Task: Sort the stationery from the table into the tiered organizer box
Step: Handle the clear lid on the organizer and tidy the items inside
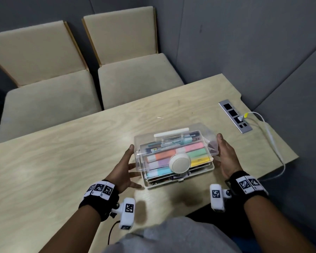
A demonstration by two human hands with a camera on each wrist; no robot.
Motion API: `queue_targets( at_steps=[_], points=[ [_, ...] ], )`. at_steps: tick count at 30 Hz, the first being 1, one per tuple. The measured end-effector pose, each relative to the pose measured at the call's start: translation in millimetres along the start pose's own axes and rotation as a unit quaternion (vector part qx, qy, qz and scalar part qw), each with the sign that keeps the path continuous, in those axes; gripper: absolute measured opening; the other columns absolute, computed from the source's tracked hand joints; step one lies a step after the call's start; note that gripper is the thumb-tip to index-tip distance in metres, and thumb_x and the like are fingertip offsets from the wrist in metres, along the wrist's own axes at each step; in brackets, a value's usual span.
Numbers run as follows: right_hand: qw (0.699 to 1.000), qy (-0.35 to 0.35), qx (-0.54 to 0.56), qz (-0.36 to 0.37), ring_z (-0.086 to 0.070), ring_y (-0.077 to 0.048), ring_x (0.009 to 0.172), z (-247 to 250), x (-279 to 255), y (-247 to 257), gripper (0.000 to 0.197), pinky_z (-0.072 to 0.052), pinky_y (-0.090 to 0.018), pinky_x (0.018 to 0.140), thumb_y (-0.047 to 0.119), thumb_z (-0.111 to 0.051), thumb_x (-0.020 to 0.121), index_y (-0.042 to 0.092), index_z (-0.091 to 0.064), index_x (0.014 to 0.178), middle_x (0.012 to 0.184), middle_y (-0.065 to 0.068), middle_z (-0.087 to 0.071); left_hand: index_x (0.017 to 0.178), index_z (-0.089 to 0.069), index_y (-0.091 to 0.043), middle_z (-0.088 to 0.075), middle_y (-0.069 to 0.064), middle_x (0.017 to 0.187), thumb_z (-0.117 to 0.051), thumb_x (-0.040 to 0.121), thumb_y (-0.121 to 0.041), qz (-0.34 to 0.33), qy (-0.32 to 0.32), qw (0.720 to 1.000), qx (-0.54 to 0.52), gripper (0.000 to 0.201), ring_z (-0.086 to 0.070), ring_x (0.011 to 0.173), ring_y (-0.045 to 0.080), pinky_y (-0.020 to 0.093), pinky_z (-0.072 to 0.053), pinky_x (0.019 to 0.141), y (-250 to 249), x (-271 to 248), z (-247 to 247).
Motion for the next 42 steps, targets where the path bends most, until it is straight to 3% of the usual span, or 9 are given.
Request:
queue_targets(
  at_steps=[4,8,13,20,24,27,35,39,42],
  points=[
    [0.999,-0.001,0.043,-0.012,-0.065,-0.010,0.060,4,-2,-3,0.017,-0.049,-0.019,0.048,0.023,-0.062,0.097,0.007,-0.057,0.102,0.077,-0.006,-0.067,0.119,-0.053,-0.032,-0.056,0.010,0.128,-0.073,0.064,-0.063,-0.013,-0.013,0.999,0.046,0.066,-0.056,0.114,0.038,0.071,-0.049,0.080,-1,0,-2],
    [0.996,0.025,0.004,-0.086,-0.059,-0.023,0.063,17,-2,-35,0.013,-0.043,-0.029,0.055,0.026,-0.069,0.090,0.020,-0.059,0.083,0.084,-0.017,-0.062,0.124,-0.050,-0.029,-0.068,0.007,0.117,-0.078,0.066,-0.028,-0.035,-0.013,0.996,0.083,0.064,-0.063,0.108,0.031,0.066,-0.048,0.087,6,2,0],
    [0.993,0.032,0.035,-0.106,-0.068,-0.019,0.069,18,-5,-45,0.004,-0.055,-0.026,0.056,0.014,-0.063,0.095,0.014,-0.059,0.096,0.086,-0.010,-0.068,0.130,-0.053,-0.030,-0.069,0.005,0.119,-0.083,0.073,-0.014,-0.061,0.000,0.996,0.067,0.067,-0.063,0.114,0.030,0.064,-0.050,0.088,13,8,6],
    [0.992,0.087,0.041,-0.083,-0.072,-0.017,0.079,2,12,-37,0.070,-0.057,-0.027,0.059,0.048,-0.092,0.048,0.013,-0.063,0.101,0.092,-0.006,-0.075,0.138,-0.050,-0.028,-0.071,0.004,0.116,-0.068,0.087,-0.006,-0.130,-0.053,0.989,0.044,0.058,-0.069,0.104,0.022,0.039,-0.057,0.078,-8,15,6],
    [0.992,0.084,0.032,-0.086,-0.072,-0.018,0.081,-19,33,-33,0.022,-0.058,-0.027,0.062,0.025,-0.071,0.087,0.012,-0.063,0.103,0.099,-0.009,-0.074,0.135,-0.054,-0.029,-0.073,0.004,0.108,-0.066,0.091,-0.015,-0.186,-0.124,0.971,0.084,0.048,-0.070,0.099,0.021,0.037,-0.059,0.073,-30,23,18],
    [0.993,0.090,0.002,-0.073,-0.067,-0.016,0.073,-35,50,-33,0.011,-0.054,-0.026,0.056,0.021,-0.066,0.095,0.012,-0.063,0.102,0.096,-0.008,-0.071,0.117,-0.055,-0.060,-0.075,-0.005,0.101,-0.064,0.084,-0.051,-0.214,-0.160,0.944,0.192,0.035,-0.070,0.099,0.025,0.049,-0.058,0.081,-47,25,24],
    [0.993,0.090,-0.076,-0.004,-0.061,-0.015,0.078,-71,80,-28,0.012,-0.049,-0.033,0.064,0.031,-0.067,0.095,0.023,-0.066,0.104,0.095,0.000,-0.071,0.126,-0.062,-0.029,-0.067,0.014,0.109,-0.052,0.092,-0.058,-0.173,-0.270,0.917,0.237,0.046,-0.069,0.083,0.034,0.046,-0.061,0.058,-58,30,37],
    [0.991,0.082,-0.106,0.008,-0.067,-0.015,0.087,-75,86,-32,0.039,-0.052,-0.040,0.080,0.061,-0.070,0.077,0.033,-0.069,0.104,0.097,0.005,-0.074,0.111,-0.069,-0.035,-0.073,0.009,0.100,-0.045,0.076,-0.082,-0.174,-0.281,0.909,0.255,0.063,-0.072,0.076,0.031,0.046,-0.060,0.075,-56,39,49],
    [0.991,0.037,-0.127,0.001,-0.070,-0.017,0.091,-69,84,-43,0.063,-0.055,-0.041,0.085,0.078,-0.066,0.068,0.031,-0.065,0.110,0.099,0.004,-0.074,0.092,-0.068,-0.047,-0.073,0.003,0.097,-0.044,0.084,-0.074,-0.180,-0.253,0.915,0.256,0.037,-0.072,0.076,0.026,0.043,-0.058,0.081,-51,34,48]
  ],
)
Point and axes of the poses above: each hand's wrist, its own x-axis towards the middle knuckle, its own z-axis out of the back of the hand, y = z × x, the point moved 5 cm from there along x, towards the middle knuckle
